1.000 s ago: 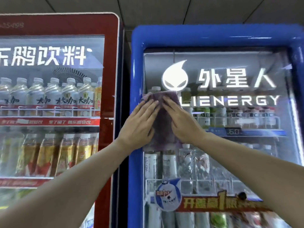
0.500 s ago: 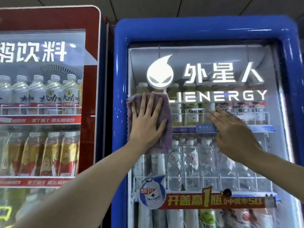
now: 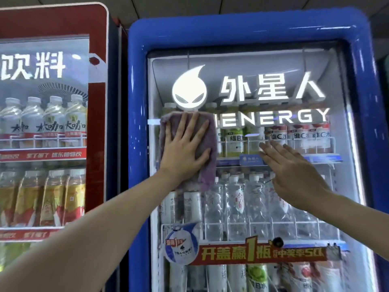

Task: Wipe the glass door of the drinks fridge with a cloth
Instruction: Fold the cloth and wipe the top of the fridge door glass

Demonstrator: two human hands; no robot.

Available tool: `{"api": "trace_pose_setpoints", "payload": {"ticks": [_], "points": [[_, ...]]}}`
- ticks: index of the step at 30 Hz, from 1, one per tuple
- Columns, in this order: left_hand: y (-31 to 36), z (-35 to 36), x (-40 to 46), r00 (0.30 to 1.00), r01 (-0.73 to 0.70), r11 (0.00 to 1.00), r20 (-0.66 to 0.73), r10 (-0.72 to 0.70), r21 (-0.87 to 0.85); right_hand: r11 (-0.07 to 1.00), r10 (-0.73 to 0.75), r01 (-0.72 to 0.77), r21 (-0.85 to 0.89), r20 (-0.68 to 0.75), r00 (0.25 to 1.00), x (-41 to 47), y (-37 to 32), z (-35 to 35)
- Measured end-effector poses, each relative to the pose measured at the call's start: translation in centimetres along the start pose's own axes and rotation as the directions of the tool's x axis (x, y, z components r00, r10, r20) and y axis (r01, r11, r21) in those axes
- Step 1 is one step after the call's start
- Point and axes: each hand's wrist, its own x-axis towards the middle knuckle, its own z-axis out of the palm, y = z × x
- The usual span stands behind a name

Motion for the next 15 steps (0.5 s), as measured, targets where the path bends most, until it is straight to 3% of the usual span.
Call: {"api": "trace_pose_setpoints", "payload": {"ticks": [5,10,15], "points": [[1.7,-0.3,0.2,0.996,0.063,0.998,-0.057,-0.064,-0.026,0.998,-0.055,0.055,-0.001,-0.026,0.998,-0.3,0.8,0.4],[6.8,2.9,-9.9,0.999,-0.045,0.999,-0.003,0.045,-0.002,0.997,-0.065,0.065,0.03,-0.009,0.998,-0.3,1.2,0.8],[6.3,2.4,-8.8,0.995,-0.095,0.995,0.014,0.094,0.024,0.995,-0.084,0.086,0.044,-0.028,0.996,-0.4,1.4,1.0]]}}
